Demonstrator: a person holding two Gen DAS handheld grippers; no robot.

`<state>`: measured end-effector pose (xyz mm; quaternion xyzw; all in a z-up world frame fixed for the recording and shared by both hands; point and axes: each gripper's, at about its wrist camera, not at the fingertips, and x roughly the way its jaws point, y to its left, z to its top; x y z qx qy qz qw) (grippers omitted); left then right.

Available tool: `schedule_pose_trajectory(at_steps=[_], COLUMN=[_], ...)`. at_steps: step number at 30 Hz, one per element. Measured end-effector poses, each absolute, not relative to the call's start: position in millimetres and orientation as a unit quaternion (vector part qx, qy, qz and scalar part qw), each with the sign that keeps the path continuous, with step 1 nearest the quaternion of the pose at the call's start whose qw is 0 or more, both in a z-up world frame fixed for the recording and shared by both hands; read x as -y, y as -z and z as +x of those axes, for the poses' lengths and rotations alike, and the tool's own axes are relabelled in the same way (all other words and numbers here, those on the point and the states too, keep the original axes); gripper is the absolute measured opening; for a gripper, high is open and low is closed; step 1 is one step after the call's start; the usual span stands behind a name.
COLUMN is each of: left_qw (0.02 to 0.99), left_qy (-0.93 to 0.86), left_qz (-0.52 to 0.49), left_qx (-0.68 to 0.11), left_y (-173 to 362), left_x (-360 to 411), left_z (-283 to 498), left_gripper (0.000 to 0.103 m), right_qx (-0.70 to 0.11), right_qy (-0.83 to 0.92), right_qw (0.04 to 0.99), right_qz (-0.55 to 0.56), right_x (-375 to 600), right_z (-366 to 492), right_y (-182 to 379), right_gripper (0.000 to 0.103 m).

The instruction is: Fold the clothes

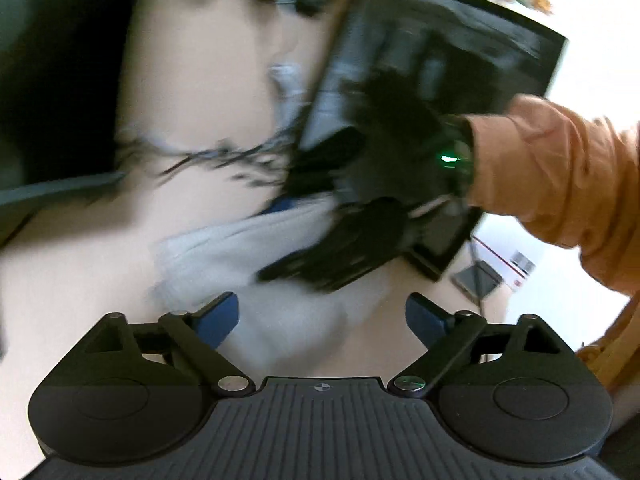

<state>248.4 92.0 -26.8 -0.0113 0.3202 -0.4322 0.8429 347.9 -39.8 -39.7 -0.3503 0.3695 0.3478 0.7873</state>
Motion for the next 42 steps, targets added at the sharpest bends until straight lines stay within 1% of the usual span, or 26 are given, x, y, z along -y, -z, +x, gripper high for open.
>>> schedule_pose_trajectory(at_steps=[2,4,5,7,8,9,10,11,14,18,19,23,26,28,29,30,32,34,37,38,39,40,41,42], left_qw=[0.837,0.834,0.836,0.838,0.837,0.837,0.836,0.836,0.833,0.83,0.831,0.827,0.836,0.844,0.847,0.852,0.858,0.854,0.848,0.847,0.846,0.843,0.841,0.837], left_qy=[0.437,0.425,0.415,0.397,0.394,0.391,0.388,0.386,0.387,0.389,0.39,0.393,0.399,0.403,0.405,0.403,0.396,0.395,0.386,0.378,0.371,0.364,0.359,0.356], left_qz=[0.016,0.026,0.028,0.029,0.027,0.026,0.024,0.023,0.027,0.038,0.042,0.048,0.045,0.042,0.04,0.042,0.044,0.04,0.042,0.041,0.034,0.027,0.014,-0.006], left_qx=[-0.329,-0.35,-0.359,-0.374,-0.378,-0.383,-0.387,-0.39,-0.396,-0.397,-0.396,-0.398,-0.373,-0.352,-0.342,-0.331,-0.324,-0.335,-0.36,-0.371,-0.382,-0.394,-0.405,-0.417], left_y=[36,48,53,61,63,65,66,68,70,72,72,72,57,45,40,34,31,38,55,62,69,76,82,85], left_x=[-67,-52,-49,-43,-41,-40,-38,-37,-37,-33,-32,-32,-36,-39,-41,-42,-40,-35,-27,-27,-30,-33,-37,-43], left_z=[257,270,276,286,291,295,299,302,308,310,310,311,313,315,316,318,328,342,364,370,376,382,387,391], left_gripper=[0.095,0.094,0.093,0.093,0.093,0.093,0.093,0.093,0.094,0.095,0.095,0.095,0.093,0.094,0.095,0.095,0.095,0.095,0.095,0.095,0.097,0.098,0.1,0.1], right_qx=[-0.361,-0.336,-0.319,-0.279,-0.266,-0.259,-0.256,-0.258,-0.291,-0.367,-0.373,-0.363,-0.359,-0.357,-0.355,-0.354,-0.359,-0.383,-0.437,-0.447,-0.454,-0.456,-0.453,-0.451], right_qy=[-0.332,-0.292,-0.265,-0.205,-0.187,-0.176,-0.171,-0.17,-0.164,-0.111,-0.104,-0.091,-0.084,-0.073,-0.068,-0.06,-0.043,-0.025,-0.019,-0.025,-0.031,-0.034,-0.035,-0.035], right_qw=[0.801,0.835,0.854,0.89,0.903,0.912,0.919,0.924,0.924,0.914,0.914,0.922,0.927,0.931,0.932,0.932,0.925,0.905,0.846,0.826,0.808,0.803,0.808,0.814], right_qz=[-0.344,-0.323,-0.314,-0.296,-0.282,-0.264,-0.245,-0.226,-0.185,-0.135,-0.124,-0.1,-0.07,-0.013,0.017,0.049,0.115,0.185,0.304,0.341,0.374,0.384,0.374,0.365], right_x=[43,54,60,74,80,85,90,94,102,117,120,121,128,136,140,146,159,170,178,177,175,174,175,175], right_z=[345,337,331,315,306,298,292,288,292,323,326,328,322,307,300,290,268,250,235,232,232,235,241,247], right_y=[29,8,-3,-22,-28,-32,-34,-33,-12,51,59,64,55,42,37,31,29,38,69,81,93,97,96,95], right_gripper=[0.059,0.063,0.067,0.067,0.052,0.03,0.027,0.026,0.026,0.026,0.026,0.027,0.027,0.039,0.058,0.071,0.074,0.074,0.074,0.072,0.07,0.068,0.059,0.054])
